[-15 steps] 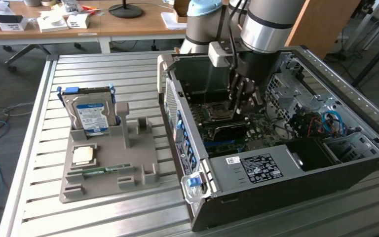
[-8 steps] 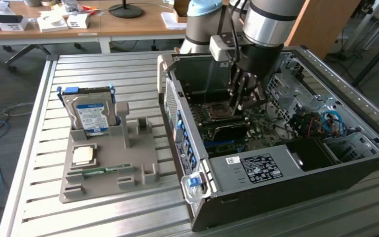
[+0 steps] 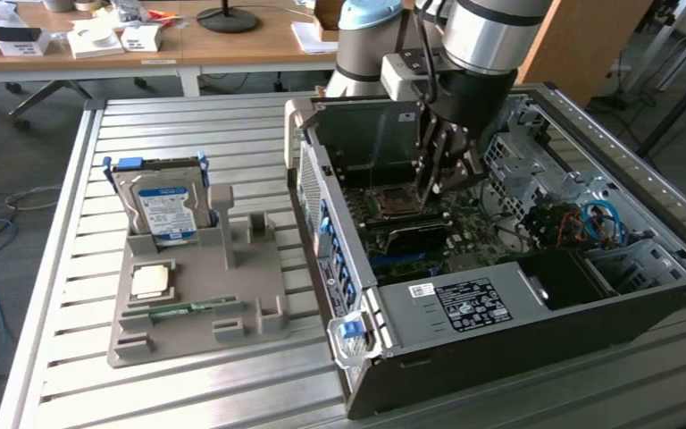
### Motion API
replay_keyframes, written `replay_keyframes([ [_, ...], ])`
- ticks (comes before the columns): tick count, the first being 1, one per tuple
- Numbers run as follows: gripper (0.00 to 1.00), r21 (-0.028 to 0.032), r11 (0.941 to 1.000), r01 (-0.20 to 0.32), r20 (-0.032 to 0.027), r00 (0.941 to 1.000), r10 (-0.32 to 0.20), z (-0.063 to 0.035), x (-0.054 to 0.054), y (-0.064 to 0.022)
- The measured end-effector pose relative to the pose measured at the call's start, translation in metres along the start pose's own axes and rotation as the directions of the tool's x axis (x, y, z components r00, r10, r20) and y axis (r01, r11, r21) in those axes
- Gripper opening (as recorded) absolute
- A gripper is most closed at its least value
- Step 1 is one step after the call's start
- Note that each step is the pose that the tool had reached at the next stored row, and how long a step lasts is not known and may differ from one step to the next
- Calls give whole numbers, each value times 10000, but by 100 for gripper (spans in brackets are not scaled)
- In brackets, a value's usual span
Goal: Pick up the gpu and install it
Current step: 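Insert the gpu into the slot, then press down on the gpu until it lock into place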
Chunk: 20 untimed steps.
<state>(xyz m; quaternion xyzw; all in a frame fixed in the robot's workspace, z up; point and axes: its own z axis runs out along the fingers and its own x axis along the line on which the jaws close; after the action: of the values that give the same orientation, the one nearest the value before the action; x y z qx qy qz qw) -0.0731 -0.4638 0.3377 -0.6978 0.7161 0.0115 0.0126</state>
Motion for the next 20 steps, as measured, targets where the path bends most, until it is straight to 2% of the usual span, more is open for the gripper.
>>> replay_keyframes([
  [3,33,0,10000,0,-1,10000,0,-36,-1,0],
  [18,33,0,10000,0,-1,10000,0,-37,-1,0],
  [19,32,0,10000,0,0,10000,0,-36,-1,0],
  [20,26,0,10000,0,-1,10000,0,-37,-1,0],
])
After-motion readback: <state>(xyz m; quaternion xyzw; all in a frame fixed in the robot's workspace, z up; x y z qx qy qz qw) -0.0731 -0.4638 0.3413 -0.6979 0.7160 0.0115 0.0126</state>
